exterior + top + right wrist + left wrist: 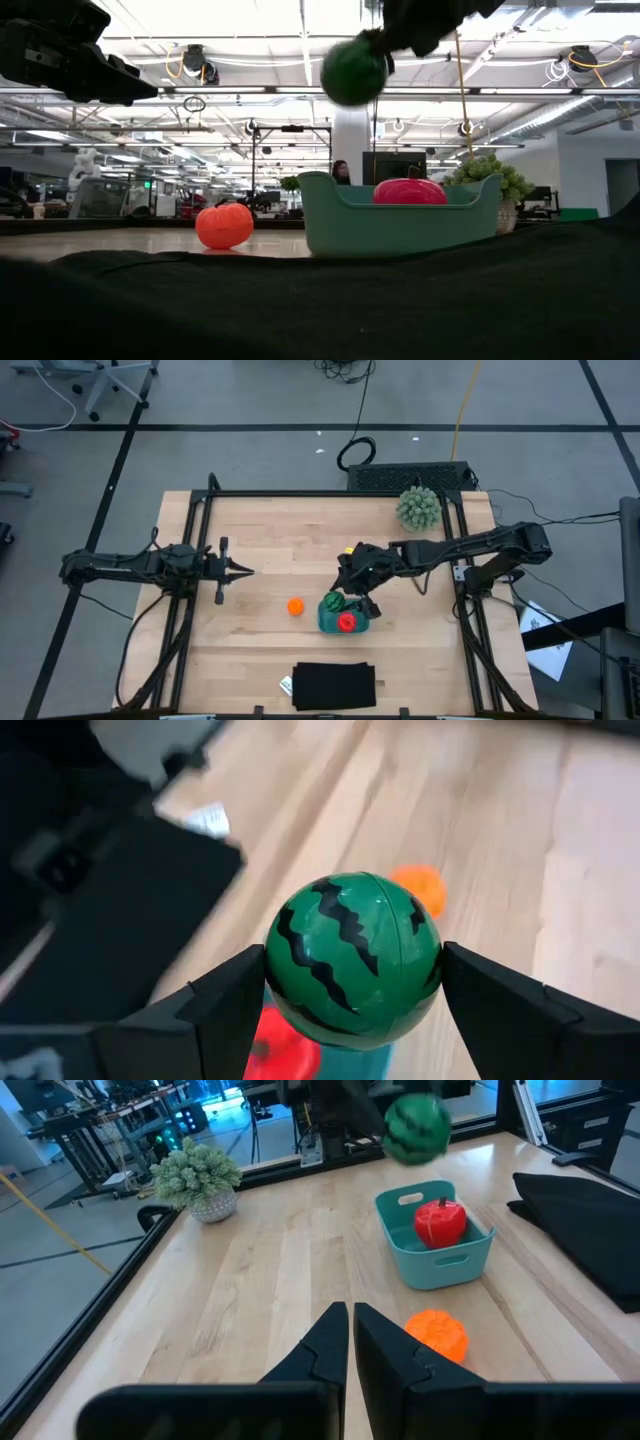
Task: Pick and placing Produce into tupperware
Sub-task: Put the watermelon into the blue bin
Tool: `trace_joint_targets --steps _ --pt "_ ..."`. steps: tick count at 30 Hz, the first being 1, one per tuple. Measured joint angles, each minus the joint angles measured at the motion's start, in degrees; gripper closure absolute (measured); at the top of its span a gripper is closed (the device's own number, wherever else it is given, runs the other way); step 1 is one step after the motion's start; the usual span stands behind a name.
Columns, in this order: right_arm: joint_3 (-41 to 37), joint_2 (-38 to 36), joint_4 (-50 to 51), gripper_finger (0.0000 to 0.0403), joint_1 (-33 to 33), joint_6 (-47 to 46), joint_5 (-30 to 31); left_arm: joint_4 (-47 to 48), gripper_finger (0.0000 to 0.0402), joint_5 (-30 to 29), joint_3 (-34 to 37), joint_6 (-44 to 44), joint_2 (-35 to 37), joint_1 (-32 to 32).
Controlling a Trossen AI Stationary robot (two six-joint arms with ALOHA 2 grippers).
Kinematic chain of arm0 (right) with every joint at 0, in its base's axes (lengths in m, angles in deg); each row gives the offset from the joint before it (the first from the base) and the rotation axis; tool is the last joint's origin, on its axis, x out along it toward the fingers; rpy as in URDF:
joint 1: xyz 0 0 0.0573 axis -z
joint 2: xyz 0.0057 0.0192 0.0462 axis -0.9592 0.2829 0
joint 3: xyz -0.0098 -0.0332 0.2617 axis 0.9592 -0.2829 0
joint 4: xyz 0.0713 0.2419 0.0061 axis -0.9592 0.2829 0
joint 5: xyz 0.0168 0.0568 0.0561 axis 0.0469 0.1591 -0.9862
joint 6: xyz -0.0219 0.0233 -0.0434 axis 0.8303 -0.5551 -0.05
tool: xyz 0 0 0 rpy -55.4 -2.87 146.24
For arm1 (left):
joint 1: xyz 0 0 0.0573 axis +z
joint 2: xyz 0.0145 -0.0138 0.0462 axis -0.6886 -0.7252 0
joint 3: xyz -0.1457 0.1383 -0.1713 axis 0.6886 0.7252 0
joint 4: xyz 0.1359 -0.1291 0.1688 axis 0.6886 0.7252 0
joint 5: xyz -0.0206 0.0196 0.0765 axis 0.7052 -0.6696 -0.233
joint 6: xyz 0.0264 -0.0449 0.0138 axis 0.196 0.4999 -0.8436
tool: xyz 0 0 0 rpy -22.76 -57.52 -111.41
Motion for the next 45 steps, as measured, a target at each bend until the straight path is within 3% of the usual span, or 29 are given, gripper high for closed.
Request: trace_joint_targets --steps 14,26,45 --pt "7.15 9.62 10.22 0.0126 -2.6 18.67 6.78 0.03 0.0376 -0.02 0.0 -0.02 0.02 0.0" --pt "7.51 10.3 10.22 0.0126 -5.94 29.59 12.91 0.24 0.0376 -0.02 0.0 -0.07 0.0 0.0" --pt "7.48 14.56 7.61 0.0126 -6.21 28.46 12.15 0.23 0.0376 0.0 0.0 0.02 0.0 0.0"
